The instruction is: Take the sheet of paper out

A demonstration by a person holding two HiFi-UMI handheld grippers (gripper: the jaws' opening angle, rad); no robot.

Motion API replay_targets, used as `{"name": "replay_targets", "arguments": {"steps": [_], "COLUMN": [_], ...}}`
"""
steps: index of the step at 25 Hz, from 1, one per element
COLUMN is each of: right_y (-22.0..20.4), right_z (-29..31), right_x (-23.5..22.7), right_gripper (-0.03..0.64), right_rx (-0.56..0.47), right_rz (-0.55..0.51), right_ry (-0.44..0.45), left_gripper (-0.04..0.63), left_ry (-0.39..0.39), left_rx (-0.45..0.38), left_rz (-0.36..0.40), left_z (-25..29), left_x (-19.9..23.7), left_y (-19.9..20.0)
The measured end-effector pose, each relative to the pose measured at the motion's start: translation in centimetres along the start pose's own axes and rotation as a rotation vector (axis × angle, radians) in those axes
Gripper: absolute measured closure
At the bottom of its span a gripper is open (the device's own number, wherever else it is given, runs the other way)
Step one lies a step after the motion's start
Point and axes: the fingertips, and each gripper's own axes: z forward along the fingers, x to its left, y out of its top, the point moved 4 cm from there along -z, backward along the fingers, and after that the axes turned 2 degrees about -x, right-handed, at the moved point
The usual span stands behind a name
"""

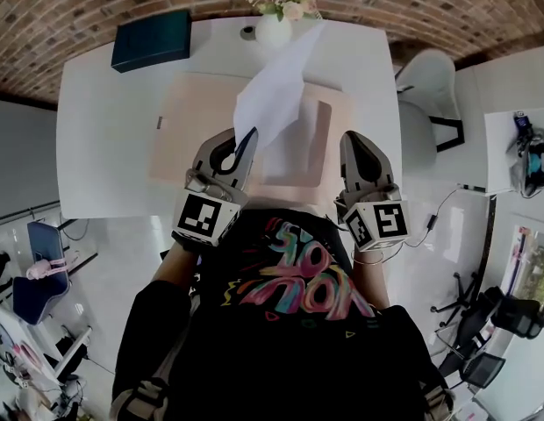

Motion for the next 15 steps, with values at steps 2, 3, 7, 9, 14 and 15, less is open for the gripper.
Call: {"name": "replay_targets", "arguments": {"steps": [2, 3, 7, 9, 14, 15], "right_y": [-0.2, -0.3, -0.5, -0.6, -0.9, -0.9], "right_z": [-0.4, -0.6, -1.2, -1.5, -1.8, -1.7], "right_x": [-0.5, -0.8, -1.7, -2.2, -3.1, -3.3], "right_gripper": [0.597, 0.597, 0.597, 0.597, 0.597, 0.597], "right_rx": [0.001, 0.003, 0.002, 0.004, 0.009, 0.011], "right_rz": [0.006, 0.009, 0.016, 0.018, 0.028, 0.028], "right_ry": [-0.007, -0.011, -0.021, -0.024, -0.023, -0.021], "left_gripper": [0.572, 0.572, 0.572, 0.572, 0.572, 0.572], "left_ry": [-0.018, -0.019, -0.019, -0.020, -0.018, -0.019], "left_rx": [0.051, 0.063, 0.078, 0.080, 0.076, 0.076], "left_rz": [0.007, 0.008, 0.003, 0.003, 0.003, 0.003], "left_z": [0.3, 0.4, 1.2, 1.6, 2.6, 2.7], "left_x": [-0.6, -0.8, -1.3, -1.5, -1.9, -1.9], "left_y": [-0.9, -1.2, -1.6, -1.6, -1.4, -1.3]}}
